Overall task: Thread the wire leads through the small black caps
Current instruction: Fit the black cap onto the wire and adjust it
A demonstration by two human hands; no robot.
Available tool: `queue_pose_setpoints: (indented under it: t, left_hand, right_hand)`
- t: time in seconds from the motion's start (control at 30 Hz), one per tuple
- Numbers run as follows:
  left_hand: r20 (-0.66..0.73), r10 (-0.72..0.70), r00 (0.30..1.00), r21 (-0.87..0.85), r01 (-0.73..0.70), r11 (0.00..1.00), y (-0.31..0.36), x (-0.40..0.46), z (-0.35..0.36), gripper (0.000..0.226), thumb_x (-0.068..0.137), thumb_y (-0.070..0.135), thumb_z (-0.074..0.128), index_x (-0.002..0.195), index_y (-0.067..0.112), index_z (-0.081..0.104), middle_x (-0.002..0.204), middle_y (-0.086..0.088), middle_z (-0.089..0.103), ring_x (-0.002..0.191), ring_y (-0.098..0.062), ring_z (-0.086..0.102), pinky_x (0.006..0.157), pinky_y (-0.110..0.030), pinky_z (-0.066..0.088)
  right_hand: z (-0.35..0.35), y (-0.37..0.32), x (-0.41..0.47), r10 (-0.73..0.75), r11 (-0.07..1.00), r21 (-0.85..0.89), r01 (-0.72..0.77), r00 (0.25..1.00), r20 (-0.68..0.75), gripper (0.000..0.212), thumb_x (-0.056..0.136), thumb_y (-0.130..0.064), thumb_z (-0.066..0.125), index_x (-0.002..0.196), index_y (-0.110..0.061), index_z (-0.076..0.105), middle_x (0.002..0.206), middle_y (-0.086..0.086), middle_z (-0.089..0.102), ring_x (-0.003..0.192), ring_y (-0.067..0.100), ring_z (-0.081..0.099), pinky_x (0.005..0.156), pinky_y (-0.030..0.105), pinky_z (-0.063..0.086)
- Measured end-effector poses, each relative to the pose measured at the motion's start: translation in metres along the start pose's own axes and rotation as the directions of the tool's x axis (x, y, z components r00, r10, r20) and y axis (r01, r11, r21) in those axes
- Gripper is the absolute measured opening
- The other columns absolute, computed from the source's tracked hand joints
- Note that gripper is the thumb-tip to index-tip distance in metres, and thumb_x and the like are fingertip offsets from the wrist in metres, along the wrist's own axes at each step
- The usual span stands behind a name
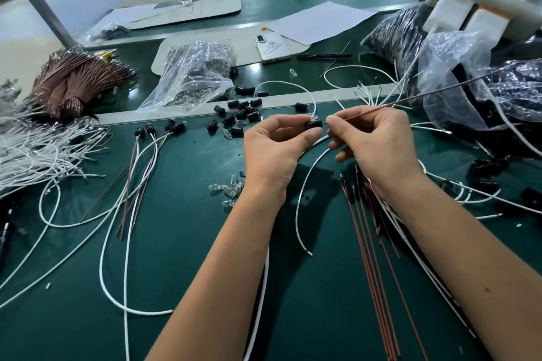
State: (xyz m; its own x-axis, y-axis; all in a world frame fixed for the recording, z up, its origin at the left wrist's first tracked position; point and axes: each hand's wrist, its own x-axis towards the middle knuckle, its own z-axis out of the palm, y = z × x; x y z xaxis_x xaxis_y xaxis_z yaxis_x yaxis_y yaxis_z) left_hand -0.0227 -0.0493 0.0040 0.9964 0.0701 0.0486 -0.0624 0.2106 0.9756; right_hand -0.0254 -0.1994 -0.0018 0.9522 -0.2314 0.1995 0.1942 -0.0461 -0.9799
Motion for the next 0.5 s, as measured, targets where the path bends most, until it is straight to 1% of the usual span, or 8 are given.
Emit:
queue_pose_setpoints:
  t: [0.1,0.17,0.23,0.3,0.4,0.5]
  left_hand:
    - [0.032,-0.051,0.998,-0.057,0.053,0.997,0.0004,-0.0004,0.0014,0.022,0.073,-0.005,0.084,0.090,0.007,0.078,0.090,-0.013,0.078,0.084,-0.020,0.074,0.081,-0.029,0.058]
    - [0.040,-0.077,0.996,-0.071,0.080,0.994,0.0001,-0.0012,0.0030,0.022,0.075,-0.006,0.082,0.093,0.006,0.078,0.091,-0.014,0.078,0.083,-0.021,0.074,0.083,-0.031,0.059]
    - [0.042,-0.097,0.994,-0.106,0.101,0.989,0.0011,-0.0019,0.0040,0.021,0.076,-0.007,0.080,0.091,0.008,0.078,0.089,-0.012,0.078,0.080,-0.018,0.073,0.077,-0.025,0.058]
    - [0.049,-0.100,0.994,-0.129,0.106,0.986,0.0023,-0.0017,0.0039,0.022,0.077,-0.009,0.079,0.088,0.010,0.078,0.087,-0.010,0.078,0.079,-0.015,0.073,0.074,-0.021,0.056]
    - [0.072,-0.083,0.994,-0.127,0.092,0.988,0.0029,-0.0017,0.0018,0.023,0.077,-0.010,0.078,0.089,0.009,0.078,0.087,-0.011,0.077,0.081,-0.016,0.073,0.075,-0.021,0.056]
    - [0.076,-0.042,0.996,-0.058,0.046,0.997,0.0034,-0.0009,0.0000,0.021,0.076,-0.008,0.080,0.091,0.008,0.078,0.089,-0.014,0.077,0.082,-0.019,0.073,0.079,-0.025,0.057]
  right_hand:
    - [-0.0007,0.0003,0.0013,0.021,1.000,0.010,-0.021,1.000,-0.015,0.008,0.090,-0.011,0.079,0.085,-0.006,0.074,0.068,0.007,0.073,0.056,0.016,0.068,0.046,0.023,0.051]
    - [-0.0002,-0.0002,0.0012,0.068,0.993,0.099,-0.067,0.998,-0.013,0.007,0.092,-0.010,0.077,0.087,-0.006,0.073,0.068,0.006,0.073,0.057,0.014,0.066,0.046,0.021,0.050]
    - [-0.0001,-0.0021,0.0016,0.114,0.973,0.200,-0.113,0.993,0.008,0.006,0.093,-0.009,0.075,0.088,-0.008,0.073,0.070,0.003,0.072,0.057,0.012,0.064,0.047,0.020,0.049]
    - [0.0001,-0.0032,0.0021,0.138,0.953,0.266,-0.143,0.990,0.037,0.007,0.094,-0.008,0.074,0.087,-0.009,0.072,0.069,0.002,0.071,0.056,0.011,0.062,0.046,0.019,0.047]
    - [0.0009,-0.0027,0.0014,0.138,0.959,0.240,-0.150,0.988,0.065,0.008,0.093,-0.008,0.074,0.085,-0.009,0.073,0.067,0.003,0.071,0.053,0.011,0.058,0.044,0.019,0.046]
    - [-0.0009,-0.0033,0.0018,0.129,0.970,0.200,-0.142,0.989,0.076,0.009,0.091,-0.008,0.076,0.083,-0.009,0.073,0.065,0.004,0.071,0.051,0.011,0.057,0.042,0.020,0.043]
